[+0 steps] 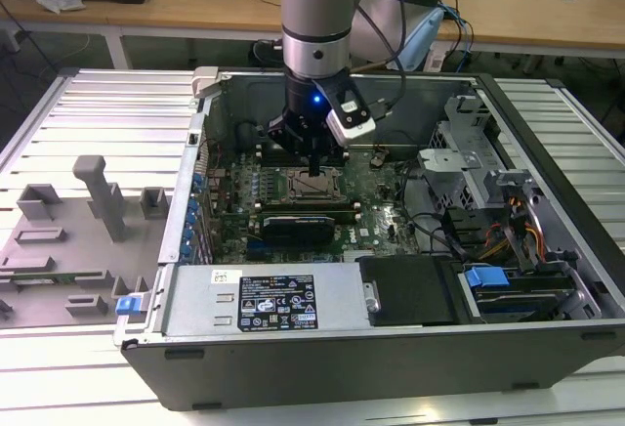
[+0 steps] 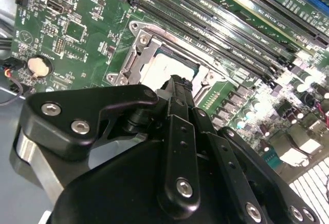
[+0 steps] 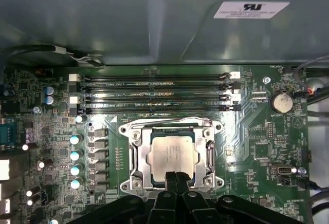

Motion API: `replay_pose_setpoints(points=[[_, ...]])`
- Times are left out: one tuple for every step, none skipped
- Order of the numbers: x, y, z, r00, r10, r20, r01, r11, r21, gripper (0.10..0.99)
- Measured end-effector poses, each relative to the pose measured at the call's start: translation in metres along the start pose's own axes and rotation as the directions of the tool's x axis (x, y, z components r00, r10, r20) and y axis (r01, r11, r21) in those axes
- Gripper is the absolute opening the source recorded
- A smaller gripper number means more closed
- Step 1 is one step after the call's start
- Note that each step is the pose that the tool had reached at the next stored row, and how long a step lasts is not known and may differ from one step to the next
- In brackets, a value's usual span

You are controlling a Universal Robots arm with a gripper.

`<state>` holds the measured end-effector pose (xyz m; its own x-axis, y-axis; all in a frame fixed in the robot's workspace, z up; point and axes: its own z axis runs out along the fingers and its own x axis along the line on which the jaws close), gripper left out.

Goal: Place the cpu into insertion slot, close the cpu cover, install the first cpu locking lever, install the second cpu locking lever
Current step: 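Install the second cpu locking lever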

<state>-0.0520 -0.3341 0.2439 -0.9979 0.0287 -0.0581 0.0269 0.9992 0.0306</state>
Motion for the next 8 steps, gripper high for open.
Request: replay_pose_setpoints(points=[[-0.0001, 0.0001, -0.0023, 1.0, 0.0, 0.0, 0.0, 1.0, 0.0, 0.106], [-0.0003, 0.0002, -0.0049, 1.0, 0.0, 0.0, 0.0, 1.0, 0.0, 0.106], [-0.0004, 0.0002, -0.0066, 1.0, 0.0, 0.0, 0.0, 1.0, 0.0, 0.106], [-0.0004, 0.0002, -0.0071, 1.0, 0.0, 0.0, 0.0, 1.0, 0.0, 0.106], [-0.0004, 0.0002, -0.0071, 1.0, 0.0, 0.0002, 0.0, 1.0, 0.0, 0.106], [-0.0004, -0.001, -0.0073, 1.0, 0.0, -0.0001, 0.0, 1.0, 0.0, 0.106], [-0.0005, -0.0042, -0.0073, 1.0, 0.0, 0.0, 0.0, 1.0, 0.0, 0.106], [-0.0006, -0.0117, -0.0075, 1.0, 0.0, 0.0, 0.0, 1.0, 0.0, 0.106]])
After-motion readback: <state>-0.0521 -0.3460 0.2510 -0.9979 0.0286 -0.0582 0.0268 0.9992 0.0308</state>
